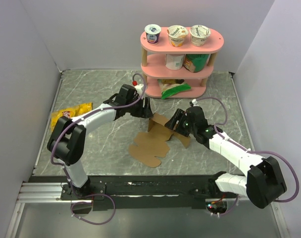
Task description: Fold the paper box
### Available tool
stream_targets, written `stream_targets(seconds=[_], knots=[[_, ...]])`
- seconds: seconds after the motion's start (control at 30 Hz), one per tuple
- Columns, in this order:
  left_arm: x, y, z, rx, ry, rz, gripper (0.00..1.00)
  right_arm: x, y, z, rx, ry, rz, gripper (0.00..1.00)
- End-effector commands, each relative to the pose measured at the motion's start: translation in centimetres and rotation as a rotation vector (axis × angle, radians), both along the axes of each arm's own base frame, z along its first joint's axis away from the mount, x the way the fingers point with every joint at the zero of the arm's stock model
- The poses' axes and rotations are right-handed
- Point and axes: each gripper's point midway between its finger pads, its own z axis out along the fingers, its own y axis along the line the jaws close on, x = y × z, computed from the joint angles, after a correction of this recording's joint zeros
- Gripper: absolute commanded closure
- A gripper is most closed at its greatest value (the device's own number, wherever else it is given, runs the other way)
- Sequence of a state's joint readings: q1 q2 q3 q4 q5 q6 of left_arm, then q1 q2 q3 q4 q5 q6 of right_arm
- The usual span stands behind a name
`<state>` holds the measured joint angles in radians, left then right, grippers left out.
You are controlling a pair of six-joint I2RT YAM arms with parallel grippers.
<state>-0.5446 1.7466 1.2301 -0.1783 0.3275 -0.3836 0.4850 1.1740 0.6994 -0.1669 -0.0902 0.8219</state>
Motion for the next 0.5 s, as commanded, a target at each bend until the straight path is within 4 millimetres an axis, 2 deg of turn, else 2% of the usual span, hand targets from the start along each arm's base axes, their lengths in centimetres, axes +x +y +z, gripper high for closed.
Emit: stream_targets(seconds=[0.0,0.37,0.47], knots=[[-0.1,-0.9,-0.2,-0.034,0.012,-0.025,0.37,1.3,-0.1,0.5,0.01,-0.047,-0.033,0.26],[-1.1,-1.0,-2.2,-0.023,0.071,-0.045,0.58,2.2,0.2,0.1,0.008,-0.056,-0.038,0.26],[-1.4,-0.9,-2.7,-0.011,0.081,-0.044,0.59,2.1,0.4,0.0,0.012,-0.046,-0.031,0.27]])
